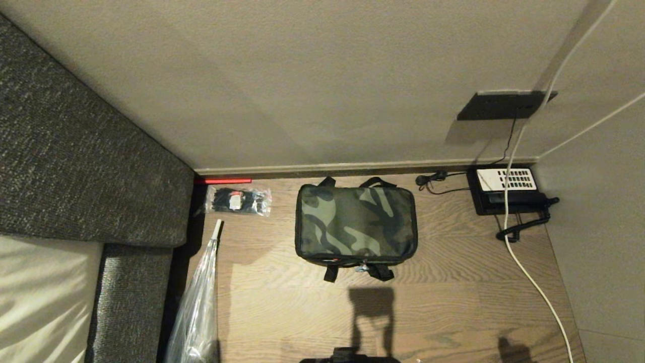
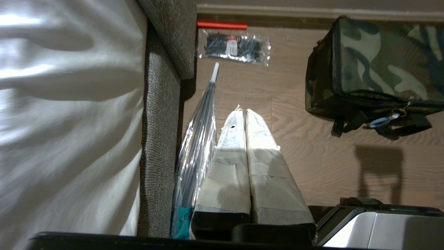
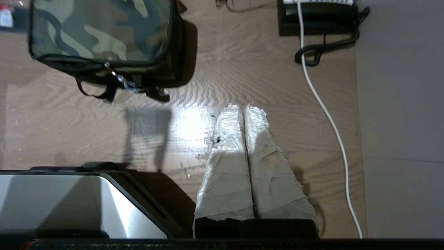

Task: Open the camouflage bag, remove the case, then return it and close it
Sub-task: Open the top of the storage box

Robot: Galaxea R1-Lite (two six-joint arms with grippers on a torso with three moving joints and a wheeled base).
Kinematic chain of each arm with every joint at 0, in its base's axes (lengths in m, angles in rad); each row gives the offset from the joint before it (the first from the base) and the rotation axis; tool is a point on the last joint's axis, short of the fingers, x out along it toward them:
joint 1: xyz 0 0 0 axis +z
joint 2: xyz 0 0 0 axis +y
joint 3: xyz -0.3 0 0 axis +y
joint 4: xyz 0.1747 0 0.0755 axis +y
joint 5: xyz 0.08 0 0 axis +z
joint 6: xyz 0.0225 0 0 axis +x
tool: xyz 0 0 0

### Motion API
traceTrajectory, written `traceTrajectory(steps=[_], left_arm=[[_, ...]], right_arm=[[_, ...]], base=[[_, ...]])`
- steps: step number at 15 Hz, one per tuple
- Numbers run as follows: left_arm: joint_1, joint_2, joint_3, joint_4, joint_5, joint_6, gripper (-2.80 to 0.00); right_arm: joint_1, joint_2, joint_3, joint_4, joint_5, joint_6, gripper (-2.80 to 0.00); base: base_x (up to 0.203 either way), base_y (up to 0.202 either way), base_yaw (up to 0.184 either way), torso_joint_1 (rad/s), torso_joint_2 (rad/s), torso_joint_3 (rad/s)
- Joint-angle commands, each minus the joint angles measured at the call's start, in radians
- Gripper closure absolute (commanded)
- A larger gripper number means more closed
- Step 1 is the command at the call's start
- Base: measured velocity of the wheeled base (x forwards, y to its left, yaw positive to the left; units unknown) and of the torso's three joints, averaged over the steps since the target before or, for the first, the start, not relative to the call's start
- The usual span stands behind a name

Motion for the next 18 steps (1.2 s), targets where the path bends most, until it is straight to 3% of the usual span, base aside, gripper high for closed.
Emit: traceTrajectory(steps=[1,14,18], left_arm=[[0.0,-0.002,0.003,0.0,0.0,-0.001,0.0],[0.0,-0.002,0.003,0.0,0.0,-0.001,0.0],[0.0,-0.002,0.003,0.0,0.0,0.001,0.0]], right_arm=[[0.0,-0.007,0.0,0.001,0.0,0.0,0.0],[0.0,-0.007,0.0,0.001,0.0,0.0,0.0],[0.0,-0.007,0.0,0.001,0.007,-0.045,0.0]], base=[[0.0,0.0,0.0,-0.002,0.0,-0.197],[0.0,0.0,0.0,0.003,0.0,-0.198],[0.0,0.0,0.0,0.002,0.0,-0.067]])
